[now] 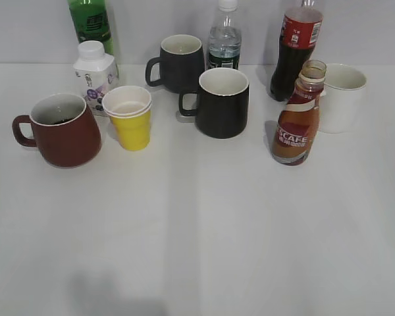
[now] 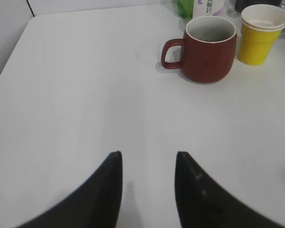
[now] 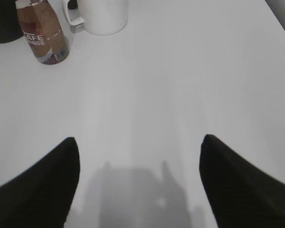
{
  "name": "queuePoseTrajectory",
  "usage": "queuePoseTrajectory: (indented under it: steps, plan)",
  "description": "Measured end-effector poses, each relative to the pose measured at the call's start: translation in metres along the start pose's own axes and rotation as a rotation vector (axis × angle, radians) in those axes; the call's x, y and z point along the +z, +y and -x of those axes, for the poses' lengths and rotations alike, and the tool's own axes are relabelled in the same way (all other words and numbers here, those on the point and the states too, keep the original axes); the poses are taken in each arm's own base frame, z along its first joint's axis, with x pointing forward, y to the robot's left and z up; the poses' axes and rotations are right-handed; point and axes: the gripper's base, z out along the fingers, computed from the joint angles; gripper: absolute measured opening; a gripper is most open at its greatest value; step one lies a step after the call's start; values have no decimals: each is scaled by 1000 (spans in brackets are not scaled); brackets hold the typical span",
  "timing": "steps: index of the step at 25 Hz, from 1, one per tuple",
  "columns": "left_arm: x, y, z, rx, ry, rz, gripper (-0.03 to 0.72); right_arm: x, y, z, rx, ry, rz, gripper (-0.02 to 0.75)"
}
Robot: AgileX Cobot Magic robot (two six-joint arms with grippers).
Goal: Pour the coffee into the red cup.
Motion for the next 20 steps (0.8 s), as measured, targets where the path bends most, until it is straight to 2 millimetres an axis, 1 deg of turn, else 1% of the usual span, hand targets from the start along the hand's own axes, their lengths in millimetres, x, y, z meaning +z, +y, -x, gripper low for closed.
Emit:
queuePoseTrajectory:
  steps: [20]
  plan:
    - [0, 0, 0, 9, -1, -20, 291, 0, 0, 0, 1, -1, 1, 587]
